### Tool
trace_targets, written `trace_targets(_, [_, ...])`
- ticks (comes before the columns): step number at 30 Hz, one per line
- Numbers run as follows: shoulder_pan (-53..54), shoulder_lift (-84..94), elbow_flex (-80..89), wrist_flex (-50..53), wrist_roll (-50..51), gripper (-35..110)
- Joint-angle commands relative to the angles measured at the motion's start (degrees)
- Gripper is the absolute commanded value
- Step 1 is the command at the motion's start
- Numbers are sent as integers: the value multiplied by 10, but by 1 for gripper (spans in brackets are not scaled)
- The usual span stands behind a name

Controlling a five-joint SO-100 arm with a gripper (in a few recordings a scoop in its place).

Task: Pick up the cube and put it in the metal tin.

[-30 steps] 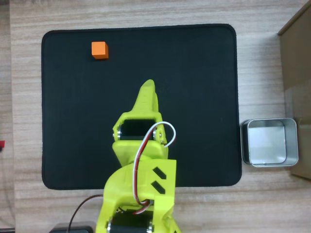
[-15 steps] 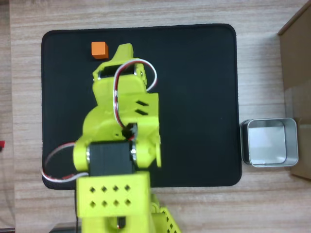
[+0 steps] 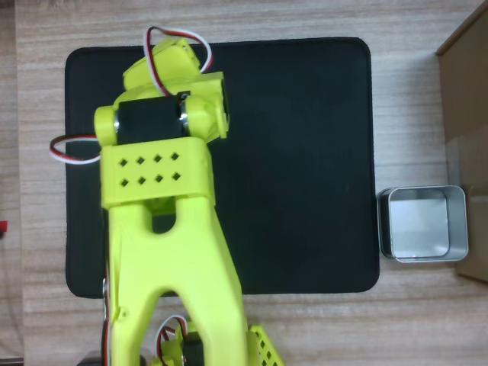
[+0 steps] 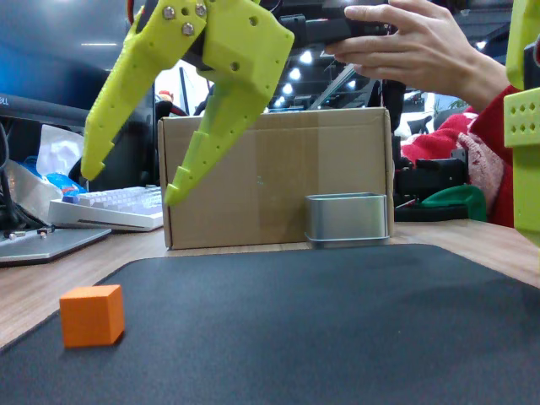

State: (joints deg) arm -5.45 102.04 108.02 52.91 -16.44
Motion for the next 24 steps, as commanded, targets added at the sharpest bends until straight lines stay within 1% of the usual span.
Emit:
trace_targets(1, [-21, -11, -22, 6, 14, 22])
trace_targets(6, [-47, -62, -49, 6, 65, 23])
trace_targets(9, [-54, -89, -64, 6, 118, 23])
trace_targets(16, [-72, -137, -98, 6, 162, 23])
trace_targets(20, [-76, -170, -122, 6, 164, 23])
trace_targets(22, [-80, -185, -130, 6, 155, 31])
trace_targets(24, [-81, -204, -139, 6, 156, 31])
